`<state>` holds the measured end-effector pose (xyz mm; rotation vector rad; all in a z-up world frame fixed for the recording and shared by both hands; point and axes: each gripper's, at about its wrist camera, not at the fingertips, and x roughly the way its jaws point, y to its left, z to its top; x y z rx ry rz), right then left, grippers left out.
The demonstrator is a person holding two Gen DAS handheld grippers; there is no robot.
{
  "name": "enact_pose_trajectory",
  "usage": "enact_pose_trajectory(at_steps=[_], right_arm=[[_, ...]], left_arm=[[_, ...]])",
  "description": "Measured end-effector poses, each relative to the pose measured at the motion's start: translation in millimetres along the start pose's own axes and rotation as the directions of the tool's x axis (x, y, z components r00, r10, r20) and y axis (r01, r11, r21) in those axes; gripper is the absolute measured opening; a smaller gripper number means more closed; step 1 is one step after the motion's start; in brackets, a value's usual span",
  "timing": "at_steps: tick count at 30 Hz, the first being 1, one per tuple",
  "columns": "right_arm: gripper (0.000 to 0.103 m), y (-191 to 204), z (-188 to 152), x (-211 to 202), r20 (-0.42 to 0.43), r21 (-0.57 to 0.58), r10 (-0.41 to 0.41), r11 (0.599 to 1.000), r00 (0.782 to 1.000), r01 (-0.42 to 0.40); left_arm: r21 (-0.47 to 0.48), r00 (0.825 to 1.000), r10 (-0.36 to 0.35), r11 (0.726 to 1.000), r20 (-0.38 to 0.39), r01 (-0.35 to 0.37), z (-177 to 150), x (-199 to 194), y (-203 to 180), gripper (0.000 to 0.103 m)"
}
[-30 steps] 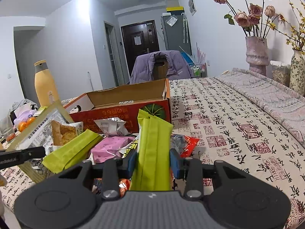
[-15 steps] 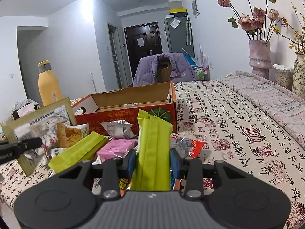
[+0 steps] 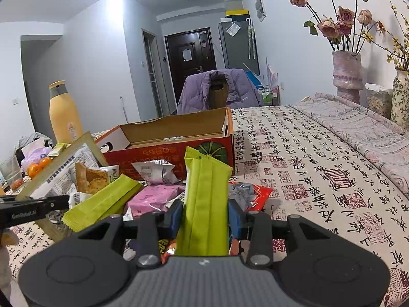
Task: Organize snacks
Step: 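Lift both held packets and carry them over the open cardboard box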
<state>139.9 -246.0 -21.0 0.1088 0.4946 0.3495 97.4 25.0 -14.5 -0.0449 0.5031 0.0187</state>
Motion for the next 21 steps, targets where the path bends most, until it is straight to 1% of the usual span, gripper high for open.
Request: enact_pose_trajectory(at_steps=[5, 10, 16, 21], right_arm=[[0.037, 1, 0, 0, 0.0, -0.004, 0.0, 1.0, 1.0, 0.0], [0.037, 4, 2, 0, 0.006, -0.012, 0.004, 1.0, 1.0, -0.004], [0.037, 8, 8, -1, 0.022, -0.026, 0.007, 1.0, 1.0, -0.007], [0.037, 14, 20, 1, 0.046, -0.044, 0.013, 0.999, 0.999, -0.011]], left_arm=[[0.005, 0.999, 0.009, 1.0, 0.043, -0.009, -1, -9, -2, 0.013], [0.016, 0.995, 0.017, 1.0, 0.099, -0.018, 5, -21, -3, 0.013], [0.031, 0.986, 0.03, 0.999, 0.161, -0.035, 15, -31, -3, 0.012], [0.029, 0.979, 0.041, 0.998, 0.2, -0.048, 26, -35, -1, 0.012]])
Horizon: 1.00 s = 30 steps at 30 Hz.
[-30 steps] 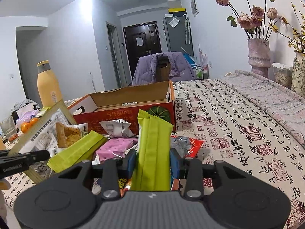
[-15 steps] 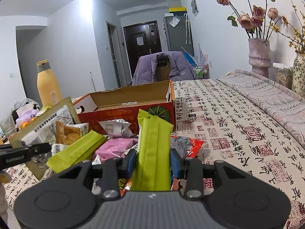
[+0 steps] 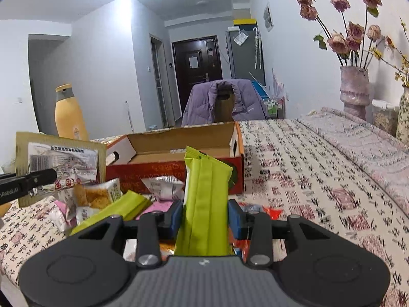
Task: Organize snacks
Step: 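Lift both held packets and carry them over the open cardboard box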
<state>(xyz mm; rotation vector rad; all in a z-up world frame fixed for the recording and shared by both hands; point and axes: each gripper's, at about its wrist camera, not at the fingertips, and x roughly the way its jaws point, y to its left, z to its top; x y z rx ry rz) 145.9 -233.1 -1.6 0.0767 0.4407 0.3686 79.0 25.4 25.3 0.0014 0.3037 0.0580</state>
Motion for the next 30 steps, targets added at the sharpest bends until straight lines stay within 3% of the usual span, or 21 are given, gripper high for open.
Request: enact_pose_trajectory(at_steps=[17, 23, 30], right_arm=[[0.037, 12, 47, 21, 0.065, -0.046, 0.015, 0.999, 0.998, -0.012], [0.037, 10, 84, 57, 0.05, -0.059, -0.006, 0.998, 0.999, 0.009], [0.037, 9, 121, 121, -0.036, -0.098, -0.048, 0.994, 0.998, 0.044]], left_arm=[[0.019, 0.991, 0.005, 1.0, 0.136, -0.008, 48, -1, -2, 0.012], [0.019, 0.992, 0.02, 1.0, 0.128, -0.023, 74, 31, 1, 0.012], [0.044, 0.997, 0.039, 0.998, 0.062, -0.042, 96, 90, 8, 0.012]])
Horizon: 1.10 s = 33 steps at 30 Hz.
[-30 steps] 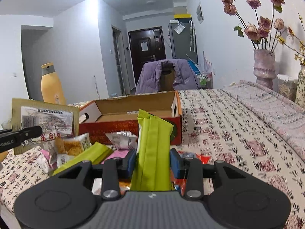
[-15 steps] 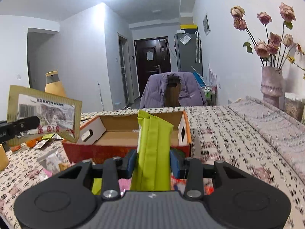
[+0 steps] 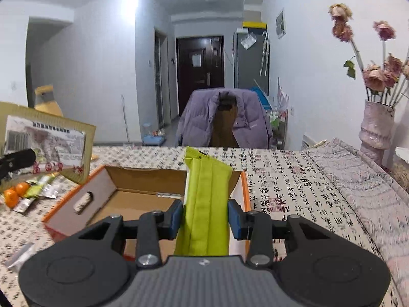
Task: Organize snacks
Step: 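Lift both held packets and carry them over the open cardboard box, then open the left tool over the box while the right tool releases the green packet inside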
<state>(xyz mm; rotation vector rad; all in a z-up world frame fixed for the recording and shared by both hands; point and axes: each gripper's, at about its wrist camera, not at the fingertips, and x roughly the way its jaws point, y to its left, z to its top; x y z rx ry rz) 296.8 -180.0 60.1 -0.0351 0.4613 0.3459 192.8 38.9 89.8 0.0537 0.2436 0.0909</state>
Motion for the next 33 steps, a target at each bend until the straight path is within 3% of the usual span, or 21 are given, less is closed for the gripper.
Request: enact_pose_trajectory(at_steps=[6, 13, 17, 23, 25, 26, 27, 29, 31, 33], right_arm=[[0.037, 5, 17, 56, -0.093, -0.031, -0.038, 0.999, 0.995, 0.035], [0.037, 13, 11, 106, -0.208, -0.062, -0.073, 0.996, 0.975, 0.061], [0.037, 15, 4, 119, -0.24, -0.077, -0.078, 0.995, 0.968, 0.061], [0.04, 15, -3, 123, -0.266, -0.078, -0.08, 0.995, 0.961, 0.061], [0.045, 15, -4, 119, -0.256, -0.074, -0.082, 0.995, 0.963, 0.065], [0.055, 14, -4, 116, -0.251, -0.067, -0.081, 0.996, 0.964, 0.066], [0.06, 12, -3, 112, -0.243, -0.054, -0.077, 0.996, 0.967, 0.066], [0.072, 10, -3, 105, -0.224, -0.043, -0.07, 0.997, 0.972, 0.062], [0.081, 10, -3, 95, -0.202, -0.044, -0.064, 0.997, 0.977, 0.057], [0.097, 9, -3, 86, -0.182, -0.035, -0.058, 0.998, 0.982, 0.052]], left_arm=[[0.015, 0.993, -0.002, 1.0, -0.117, 0.003, 3, 58, 4, 0.012], [0.007, 0.962, -0.001, 1.0, -0.274, 0.003, -14, 110, 5, 0.012], [0.006, 0.951, 0.001, 1.0, -0.31, 0.001, -22, 120, 6, 0.012], [-0.002, 0.95, 0.005, 1.0, -0.311, -0.006, -21, 119, 4, 0.014], [-0.02, 0.951, -0.006, 1.0, -0.309, 0.0, -21, 117, 5, 0.021], [-0.024, 0.951, -0.004, 1.0, -0.309, -0.004, -21, 116, 6, 0.036], [-0.028, 0.951, 0.008, 0.999, -0.309, -0.018, -21, 114, 7, 0.059], [-0.04, 0.953, 0.036, 0.998, -0.302, -0.051, -21, 109, 9, 0.084], [-0.054, 0.959, 0.04, 0.997, -0.281, -0.057, -19, 101, 13, 0.087], [-0.075, 0.965, 0.037, 0.995, -0.259, -0.058, -18, 94, 16, 0.103]])
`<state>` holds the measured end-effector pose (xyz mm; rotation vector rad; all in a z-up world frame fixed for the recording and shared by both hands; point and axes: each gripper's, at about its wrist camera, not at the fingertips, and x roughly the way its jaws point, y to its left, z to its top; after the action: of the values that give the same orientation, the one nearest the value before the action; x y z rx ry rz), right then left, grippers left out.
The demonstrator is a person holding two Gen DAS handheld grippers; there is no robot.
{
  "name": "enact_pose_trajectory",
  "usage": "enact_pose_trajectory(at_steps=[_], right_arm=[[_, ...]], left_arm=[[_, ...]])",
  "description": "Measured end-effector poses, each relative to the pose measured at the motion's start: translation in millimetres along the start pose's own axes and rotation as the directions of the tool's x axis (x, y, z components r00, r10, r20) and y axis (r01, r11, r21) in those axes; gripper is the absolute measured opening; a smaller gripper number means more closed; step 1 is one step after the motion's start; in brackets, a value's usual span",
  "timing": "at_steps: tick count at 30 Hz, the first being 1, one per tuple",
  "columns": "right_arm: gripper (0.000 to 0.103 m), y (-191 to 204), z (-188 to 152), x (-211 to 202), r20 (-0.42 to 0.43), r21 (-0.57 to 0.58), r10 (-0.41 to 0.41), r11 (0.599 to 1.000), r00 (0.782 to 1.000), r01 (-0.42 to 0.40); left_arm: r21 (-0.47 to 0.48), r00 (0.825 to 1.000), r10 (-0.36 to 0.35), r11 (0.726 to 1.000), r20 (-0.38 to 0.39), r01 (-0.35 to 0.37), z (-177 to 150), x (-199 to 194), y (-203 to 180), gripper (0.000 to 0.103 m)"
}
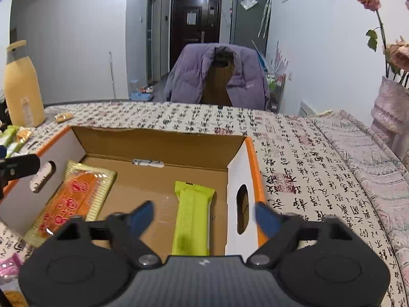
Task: Organize snacks
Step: 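Open the left tool over the box while the right tool releases the green packet inside, then move both tools back down to the snack pile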
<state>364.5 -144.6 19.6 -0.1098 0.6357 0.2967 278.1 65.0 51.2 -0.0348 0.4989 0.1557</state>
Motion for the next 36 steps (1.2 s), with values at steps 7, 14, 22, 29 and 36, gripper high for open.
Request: enact_pose_trajectory(at_steps=[7, 14, 22, 29, 36], right_arm=[[0.103, -3, -12, -35, 0.091, 0.023, 0.007, 1.0, 0.996, -0.009], [0.103, -4, -27, -77, 0.174, 0.026, 0.015, 0.999, 0.985, -0.02], [0.103, -6, -51, -127, 0.263, 0.025, 0.036, 0.999, 0.964, -0.044], [0.103, -9, -79, -158, 0.311, 0.032, 0.049, 0.998, 0.949, -0.062], [0.103, -11, -115, -174, 0.295, 0.059, 0.07, 0.994, 0.953, -0.091]], left_arm=[[-0.029, 0.999, 0.002, 1.0, 0.048, -0.001, -6, -26, 6, 0.103], [-0.045, 0.995, -0.007, 0.999, 0.097, 0.012, -15, -58, 6, 0.103], [-0.049, 0.985, -0.018, 0.998, 0.173, 0.027, -33, -104, 0, 0.103], [-0.026, 0.977, -0.032, 0.999, 0.21, 0.038, -63, -135, -7, 0.103], [-0.039, 0.971, -0.055, 0.997, 0.232, 0.066, -94, -159, -15, 0.103]])
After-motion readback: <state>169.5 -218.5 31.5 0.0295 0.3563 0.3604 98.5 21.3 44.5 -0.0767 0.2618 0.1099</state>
